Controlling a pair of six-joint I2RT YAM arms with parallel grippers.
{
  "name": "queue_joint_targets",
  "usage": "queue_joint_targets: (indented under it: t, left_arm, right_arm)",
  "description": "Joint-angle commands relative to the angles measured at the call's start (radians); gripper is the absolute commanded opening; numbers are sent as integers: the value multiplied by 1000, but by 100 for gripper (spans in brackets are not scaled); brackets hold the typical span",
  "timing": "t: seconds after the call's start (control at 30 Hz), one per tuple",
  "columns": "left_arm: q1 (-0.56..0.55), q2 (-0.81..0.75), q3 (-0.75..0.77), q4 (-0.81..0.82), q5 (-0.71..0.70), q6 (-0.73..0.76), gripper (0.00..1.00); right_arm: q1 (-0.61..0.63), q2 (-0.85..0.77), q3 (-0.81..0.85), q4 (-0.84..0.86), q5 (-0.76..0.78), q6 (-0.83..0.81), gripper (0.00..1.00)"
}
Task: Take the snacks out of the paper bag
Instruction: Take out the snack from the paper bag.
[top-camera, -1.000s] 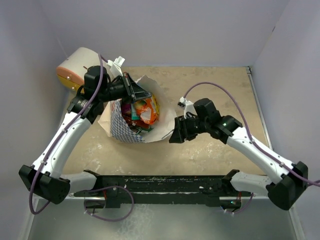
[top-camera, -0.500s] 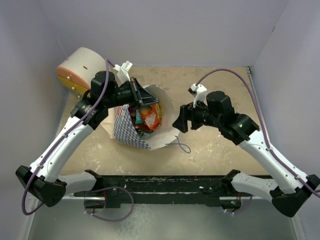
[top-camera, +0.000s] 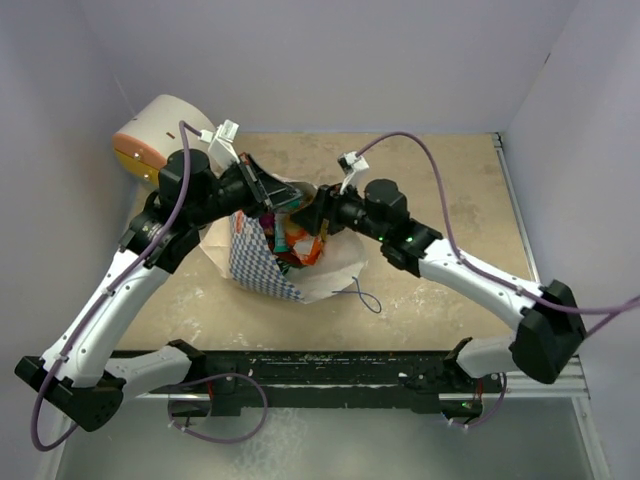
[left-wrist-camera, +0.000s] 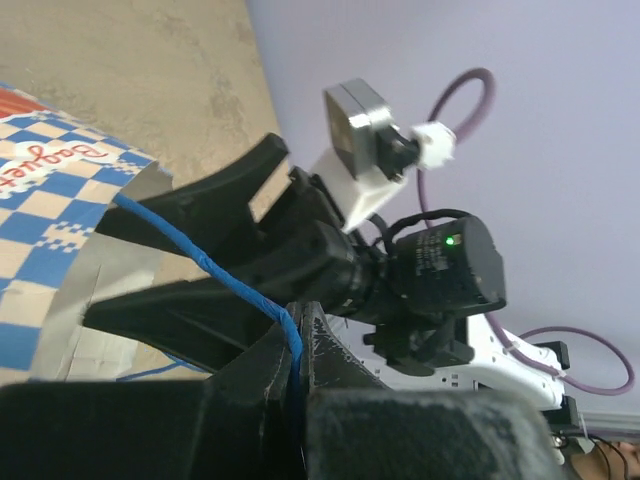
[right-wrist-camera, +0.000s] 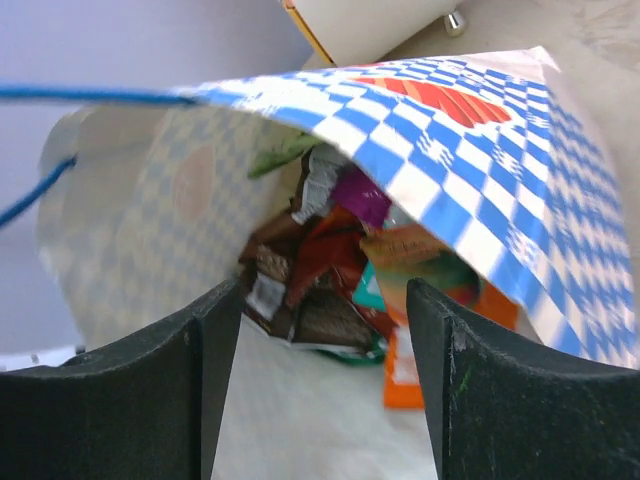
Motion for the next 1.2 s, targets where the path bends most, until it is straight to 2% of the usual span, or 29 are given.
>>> queue_joint_targets:
  t: [0.0,0.07,0.17,0.37,0.53,0.83,0.93,1.03,1.17]
  left_arm:
    - [-1,-3,73,-73,-39,-13,0]
    - [0,10,100,-99,-48,-6,0]
    - [-1,28,118,-96,-48,-11,0]
    - [-1,46,130,-91,-54,-22,0]
    - [-1,48,167,-120,-45,-24,0]
    - [-1,20,125,-85,19,-59,0]
    - [-1,8,117,-69,17,-65,0]
    - [-1,9,121,-60,31,-74,0]
    - [-1,8,123,-54,42,-84,0]
  right_arm:
    - [69,91,56,261,169,261,68]
    - [99,125,64,248,258,365,68]
    - [128,160,36,320,320,477,65]
    - [189,204,35,376,459,566,62]
    - [222,257,45,365,561,708,62]
    - [254,383,142,373,642,774,61]
    - [255,434,198,330,667,795,59]
    - [255,464,229,366,687,788,56]
    - [255,531,318,288,679,797,57]
